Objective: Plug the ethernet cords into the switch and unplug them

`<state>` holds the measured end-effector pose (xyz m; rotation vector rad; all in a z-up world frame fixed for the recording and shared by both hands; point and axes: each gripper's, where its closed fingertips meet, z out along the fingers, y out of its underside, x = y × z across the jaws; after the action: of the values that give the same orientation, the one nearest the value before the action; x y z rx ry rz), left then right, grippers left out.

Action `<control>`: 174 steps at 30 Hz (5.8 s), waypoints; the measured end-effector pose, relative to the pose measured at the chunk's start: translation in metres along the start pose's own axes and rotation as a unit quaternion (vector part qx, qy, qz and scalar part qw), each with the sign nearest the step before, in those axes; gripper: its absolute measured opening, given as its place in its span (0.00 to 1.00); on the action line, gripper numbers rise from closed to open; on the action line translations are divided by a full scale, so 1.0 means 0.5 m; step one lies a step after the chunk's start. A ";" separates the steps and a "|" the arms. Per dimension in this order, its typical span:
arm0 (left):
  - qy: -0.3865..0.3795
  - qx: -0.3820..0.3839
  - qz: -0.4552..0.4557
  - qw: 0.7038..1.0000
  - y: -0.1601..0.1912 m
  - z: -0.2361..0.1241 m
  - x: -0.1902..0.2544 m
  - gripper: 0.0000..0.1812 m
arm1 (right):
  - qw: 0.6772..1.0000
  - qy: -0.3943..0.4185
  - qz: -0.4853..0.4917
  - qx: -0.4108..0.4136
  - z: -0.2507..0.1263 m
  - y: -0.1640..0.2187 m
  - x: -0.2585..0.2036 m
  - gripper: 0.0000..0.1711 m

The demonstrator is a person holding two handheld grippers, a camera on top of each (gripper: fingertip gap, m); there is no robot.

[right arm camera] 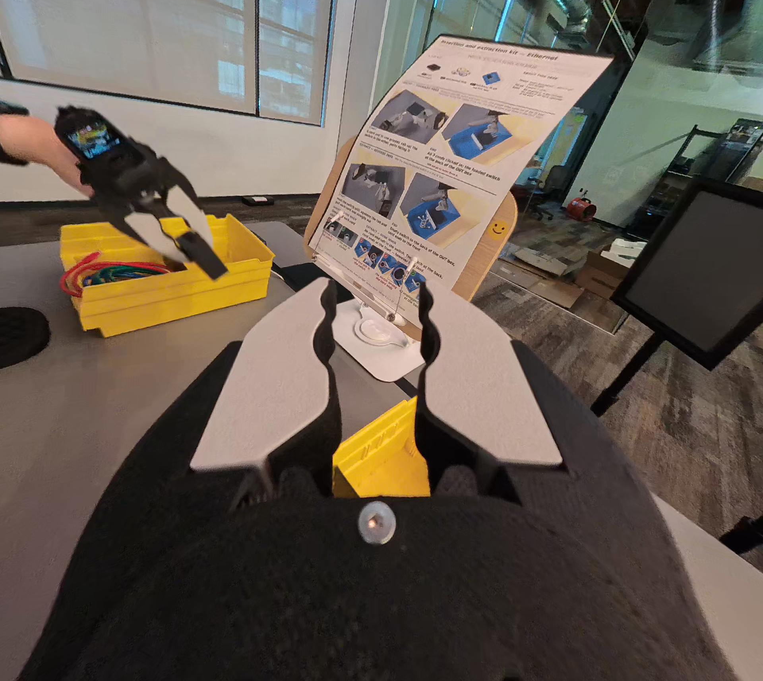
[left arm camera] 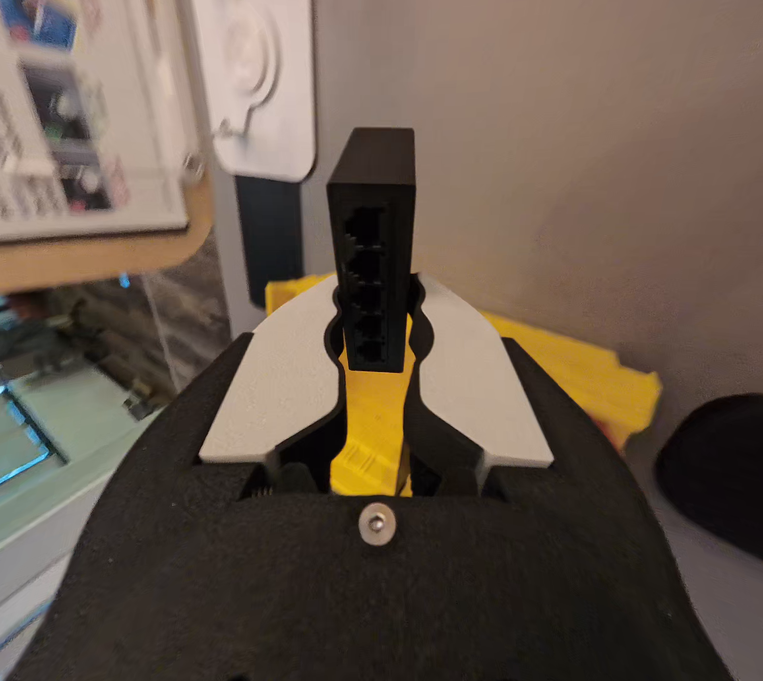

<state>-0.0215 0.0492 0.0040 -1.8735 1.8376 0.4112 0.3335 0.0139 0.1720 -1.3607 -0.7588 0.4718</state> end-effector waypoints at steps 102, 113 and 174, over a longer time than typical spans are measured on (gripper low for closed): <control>-0.008 0.123 -0.404 0.906 0.268 -0.240 0.075 0.03 | 0.976 -0.011 -0.033 -0.213 0.055 0.167 0.000 0.17; 0.005 0.250 -0.317 0.915 0.002 -0.371 0.045 0.03 | 0.980 -0.135 -0.076 -0.126 0.158 0.091 -0.172 0.19; 0.056 0.093 -0.175 0.979 -0.115 0.202 0.207 0.31 | 0.833 -0.129 0.116 -0.525 0.208 0.468 -0.191 0.06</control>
<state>0.0528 0.0142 -0.1281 -2.0661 1.5080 0.0107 0.2220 0.0595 -0.0735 -2.4781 -1.1594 0.4396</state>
